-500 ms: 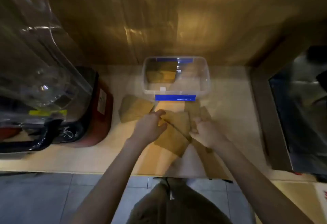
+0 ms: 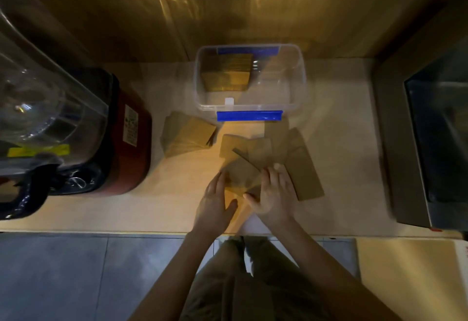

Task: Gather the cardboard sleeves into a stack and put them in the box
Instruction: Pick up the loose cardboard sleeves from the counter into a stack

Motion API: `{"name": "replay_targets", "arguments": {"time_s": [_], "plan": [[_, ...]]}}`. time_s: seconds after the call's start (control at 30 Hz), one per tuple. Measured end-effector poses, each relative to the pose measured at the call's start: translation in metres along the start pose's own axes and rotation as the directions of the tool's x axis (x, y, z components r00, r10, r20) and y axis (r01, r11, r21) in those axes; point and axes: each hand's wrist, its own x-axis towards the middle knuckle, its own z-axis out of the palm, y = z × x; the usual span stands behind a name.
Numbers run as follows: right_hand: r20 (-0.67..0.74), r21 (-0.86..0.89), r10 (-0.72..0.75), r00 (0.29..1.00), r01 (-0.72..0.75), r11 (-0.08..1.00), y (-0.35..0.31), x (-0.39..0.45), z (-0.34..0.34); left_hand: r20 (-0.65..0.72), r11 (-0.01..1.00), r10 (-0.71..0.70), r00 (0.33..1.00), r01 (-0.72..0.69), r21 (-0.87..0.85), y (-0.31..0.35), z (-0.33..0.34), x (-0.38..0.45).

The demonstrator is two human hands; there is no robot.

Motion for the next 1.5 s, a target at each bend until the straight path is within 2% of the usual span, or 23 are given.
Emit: {"name": "replay_targets", "arguments": {"time_s": [0.13, 0.23, 0.33, 0.4, 0.47, 0.5, 0.57, 0.67, 0.73, 0.83, 0.93, 1.0, 1.03, 1.13, 1.2, 1.3, 1.5], "plan": [[-0.065, 0.026, -0.035, 0.997, 0.037, 0.999, 0.005, 0.002, 0.002, 0.0, 1.0, -0.013, 1.0, 0.013, 0.027, -0.003, 0.005, 0.0], [-0.057, 0.062, -0.061, 0.997, 0.064, 0.996, 0.007, 0.007, -0.002, 0.0, 1.0, -0.016, 1.0, 0.016, 0.003, -0.003, 0.007, 0.0], [0.042, 0.185, -0.043, 0.998, 0.034, 0.982, 0.007, 0.014, -0.019, -0.021, 0.985, -0.044, 0.999, 0.04, -0.169, 0.004, 0.001, 0.001], [0.065, 0.284, -0.003, 0.998, -0.015, 0.959, 0.004, 0.015, -0.033, -0.032, 0.93, -0.129, 0.991, 0.109, -0.352, 0.014, -0.007, 0.001], [0.053, 0.395, 0.06, 0.997, -0.076, 0.915, -0.002, 0.012, -0.047, 0.035, 0.784, -0.237, 0.971, 0.213, -0.584, 0.025, -0.017, 0.001], [0.049, 0.465, 0.076, 0.996, -0.09, 0.881, -0.007, 0.009, -0.052, 0.09, 0.659, -0.251, 0.964, 0.238, -0.713, 0.029, -0.022, 0.001], [0.054, 0.601, 0.051, 0.997, -0.074, 0.795, -0.017, 0.0, -0.06, 0.191, 0.366, -0.166, 0.967, 0.241, -0.899, 0.032, -0.031, 0.001], [0.123, 0.713, -0.056, 0.991, -0.049, 0.699, -0.028, -0.013, -0.064, 0.212, -0.034, -0.012, 0.977, 0.211, -0.977, 0.034, -0.038, 0.003], [0.152, 0.699, -0.104, 0.983, -0.032, 0.715, -0.034, -0.02, -0.059, 0.239, -0.175, -0.014, 0.971, 0.233, -0.957, 0.035, -0.039, 0.005], [0.169, 0.674, -0.131, 0.977, -0.018, 0.738, -0.036, -0.026, -0.051, 0.255, -0.204, -0.079, 0.964, 0.235, -0.95, 0.033, -0.037, 0.006], [0.252, 0.716, -0.207, 0.945, -0.039, 0.697, -0.029, -0.023, -0.045, 0.277, -0.24, -0.135, 0.951, 0.24, -0.941, 0.027, -0.035, 0.002], [0.271, 0.756, -0.12, 0.955, -0.134, 0.64, -0.021, -0.016, -0.041, 0.305, -0.347, -0.199, 0.931, 0.224, -0.911, 0.023, -0.035, 0.002], [0.217, 0.758, -0.022, 0.976, -0.154, 0.634, -0.016, -0.01, -0.038, 0.318, -0.388, -0.236, 0.918, 0.211, -0.897, 0.021, -0.036, 0.002], [-0.004, 0.627, 0.245, 0.969, -0.189, 0.756, -0.001, 0.012, -0.027, 0.33, -0.407, -0.261, 0.907, 0.207, -0.89, 0.017, -0.04, 0.0], [-0.008, 0.538, 0.311, 0.95, -0.258, 0.802, 0.001, 0.024, -0.021, 0.329, -0.402, -0.257, 0.909, 0.209, -0.891, 0.016, -0.042, -0.001], [0.024, 0.417, 0.345, 0.938, -0.323, 0.849, -0.005, 0.031, -0.011, 0.339, -0.418, -0.252, 0.906, 0.214, -0.883, 0.015, -0.041, 0.0], [-0.034, 0.318, 0.313, 0.949, -0.286, 0.904, -0.016, 0.03, -0.003, 0.375, -0.426, -0.245, 0.894, 0.248, -0.87, 0.018, -0.037, -0.005]]}}
